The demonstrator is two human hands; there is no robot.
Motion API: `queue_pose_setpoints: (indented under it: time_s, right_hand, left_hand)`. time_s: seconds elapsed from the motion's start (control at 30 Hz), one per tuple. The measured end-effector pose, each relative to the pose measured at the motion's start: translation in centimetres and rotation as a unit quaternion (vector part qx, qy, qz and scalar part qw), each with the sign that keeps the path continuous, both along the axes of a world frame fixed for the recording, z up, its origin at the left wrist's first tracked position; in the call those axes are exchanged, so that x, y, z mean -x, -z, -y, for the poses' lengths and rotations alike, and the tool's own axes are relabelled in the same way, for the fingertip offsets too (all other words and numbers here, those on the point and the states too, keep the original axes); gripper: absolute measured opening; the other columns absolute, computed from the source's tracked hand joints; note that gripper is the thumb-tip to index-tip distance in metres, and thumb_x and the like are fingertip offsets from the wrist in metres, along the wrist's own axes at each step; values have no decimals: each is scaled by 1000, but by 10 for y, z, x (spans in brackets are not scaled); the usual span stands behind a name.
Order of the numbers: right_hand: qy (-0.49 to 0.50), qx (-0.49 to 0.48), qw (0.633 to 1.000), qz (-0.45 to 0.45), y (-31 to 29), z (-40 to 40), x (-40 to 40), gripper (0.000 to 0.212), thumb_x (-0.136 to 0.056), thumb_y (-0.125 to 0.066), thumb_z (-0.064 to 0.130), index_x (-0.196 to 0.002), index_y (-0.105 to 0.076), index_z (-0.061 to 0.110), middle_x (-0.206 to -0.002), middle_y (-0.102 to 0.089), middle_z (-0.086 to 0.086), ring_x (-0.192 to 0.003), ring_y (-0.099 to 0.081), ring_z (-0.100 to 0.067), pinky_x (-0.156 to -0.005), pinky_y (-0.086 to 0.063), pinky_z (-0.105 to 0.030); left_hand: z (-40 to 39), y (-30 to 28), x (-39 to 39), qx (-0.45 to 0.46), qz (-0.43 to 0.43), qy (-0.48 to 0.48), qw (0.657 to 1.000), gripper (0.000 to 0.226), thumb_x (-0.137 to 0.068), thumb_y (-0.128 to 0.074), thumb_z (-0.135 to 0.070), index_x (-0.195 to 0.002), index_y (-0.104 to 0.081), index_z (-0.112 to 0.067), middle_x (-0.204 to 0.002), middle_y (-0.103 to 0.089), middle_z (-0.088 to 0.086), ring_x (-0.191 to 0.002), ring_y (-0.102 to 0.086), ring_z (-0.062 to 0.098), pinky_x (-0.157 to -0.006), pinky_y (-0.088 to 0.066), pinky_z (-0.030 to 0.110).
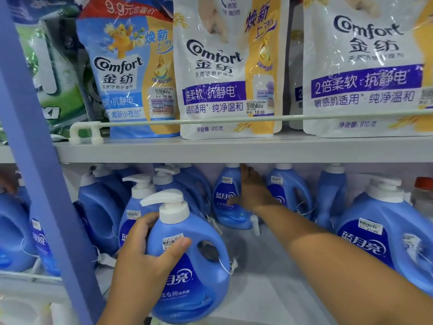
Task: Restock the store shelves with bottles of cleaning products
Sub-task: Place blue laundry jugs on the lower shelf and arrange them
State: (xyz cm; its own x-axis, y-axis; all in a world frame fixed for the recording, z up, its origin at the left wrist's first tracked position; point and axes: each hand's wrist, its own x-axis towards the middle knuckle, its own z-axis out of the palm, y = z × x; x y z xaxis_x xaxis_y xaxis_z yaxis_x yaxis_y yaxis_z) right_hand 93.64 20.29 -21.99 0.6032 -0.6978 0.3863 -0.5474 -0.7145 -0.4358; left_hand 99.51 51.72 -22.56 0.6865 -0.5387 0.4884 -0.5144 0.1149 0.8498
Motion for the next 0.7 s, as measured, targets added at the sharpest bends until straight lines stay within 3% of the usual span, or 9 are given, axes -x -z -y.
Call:
queue_pose_setpoints:
  time_s: [0.07, 0.2, 0.33, 0.43, 0.6, 0.7]
  right_hand:
    - [-22, -20, 999, 31, 4, 2, 2, 125, -69, -91, 35, -160, -7, 15, -162, -23, -7, -146, -31, -29, -116, -36, -41]
    - [-56, -15, 996, 66, 10, 3, 7, 121, -70, -91, 30, -159, -9, 20, -159, -24, -3, -143, -33, -28, -112, -40, -39]
    - [-77, -9, 994, 75, 9, 8, 10, 119, -70, -91, 30, -159, -12, 19, -158, -28, -1, -143, -36, -28, -111, -41, -37]
    - [-73, 32, 996, 39, 7, 12, 16, 116, -74, -86, 43, -159, -13, 18, -158, -33, -5, -140, -42, -29, -108, -41, -35]
    - [-35, 127, 990, -47, 14, 24, 38, 116, -75, -74, 65, -160, -6, 25, -141, -55, -12, -120, -59, -33, -94, -50, -36]
    - [-23, 108, 993, -52, 22, 27, 49, 105, -72, -77, 64, -152, -21, 28, -128, -63, -8, -111, -64, -30, -83, -52, -33]
  left_hand:
    - [-1, 0, 1, -3, -1, 7, 1000, 50, -60, -88, -60, -96, -54, -64, -95, -69, -27, -81, -68, -3, -70, -51, 31]
    - [2, -1, 5, -5, 6, 10, 1000, 52, -52, -71, -64, -102, -55, -60, -101, -69, -26, -88, -66, -4, -74, -48, 26]
    - [10, -1, 9, -6, 3, 11, 1000, 50, -62, -80, -44, -96, -53, -70, -100, -67, -31, -86, -64, -8, -73, -46, 25]
    - [13, 2, 8, -7, 13, 12, 1000, 61, -70, -90, -30, -91, -52, -73, -99, -66, -34, -86, -62, -11, -73, -44, 23]
    - [14, 0, 10, -4, 11, 13, 1000, 49, -57, -76, -48, -91, -52, -73, -98, -66, -35, -86, -63, -10, -72, -45, 24]
    - [13, 1, 9, 1, 21, 21, 1000, 56, -64, -88, -39, -91, -53, -73, -97, -67, -34, -85, -64, -10, -71, -46, 24]
